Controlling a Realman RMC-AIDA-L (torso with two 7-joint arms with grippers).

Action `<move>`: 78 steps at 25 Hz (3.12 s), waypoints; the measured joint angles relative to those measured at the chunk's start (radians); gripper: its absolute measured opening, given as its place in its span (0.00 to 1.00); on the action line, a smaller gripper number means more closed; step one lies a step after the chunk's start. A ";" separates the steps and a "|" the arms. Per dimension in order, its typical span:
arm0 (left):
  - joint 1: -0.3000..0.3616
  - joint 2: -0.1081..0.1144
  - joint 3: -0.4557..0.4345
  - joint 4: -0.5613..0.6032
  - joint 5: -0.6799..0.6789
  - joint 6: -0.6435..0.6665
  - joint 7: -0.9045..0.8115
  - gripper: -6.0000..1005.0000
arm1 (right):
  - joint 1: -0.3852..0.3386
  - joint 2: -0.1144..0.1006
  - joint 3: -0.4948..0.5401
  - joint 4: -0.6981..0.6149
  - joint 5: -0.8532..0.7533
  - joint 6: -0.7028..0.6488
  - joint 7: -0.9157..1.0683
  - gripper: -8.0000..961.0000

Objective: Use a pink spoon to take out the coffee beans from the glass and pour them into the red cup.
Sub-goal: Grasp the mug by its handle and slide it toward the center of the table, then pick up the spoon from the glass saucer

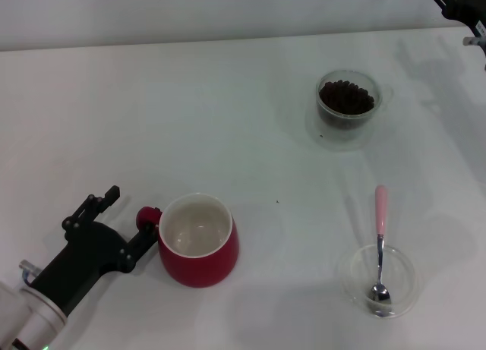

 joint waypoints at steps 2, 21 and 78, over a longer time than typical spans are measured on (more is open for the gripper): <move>0.008 0.000 0.000 0.000 0.001 -0.001 0.001 0.72 | 0.000 0.000 0.000 0.000 0.000 0.000 0.000 0.88; 0.075 0.005 0.004 -0.001 0.013 0.039 0.004 0.72 | 0.008 0.005 0.000 0.000 -0.001 -0.002 0.000 0.87; -0.010 0.005 -0.003 -0.123 -0.355 0.271 0.000 0.72 | -0.148 -0.337 -0.389 -0.066 -1.030 -0.507 1.495 0.86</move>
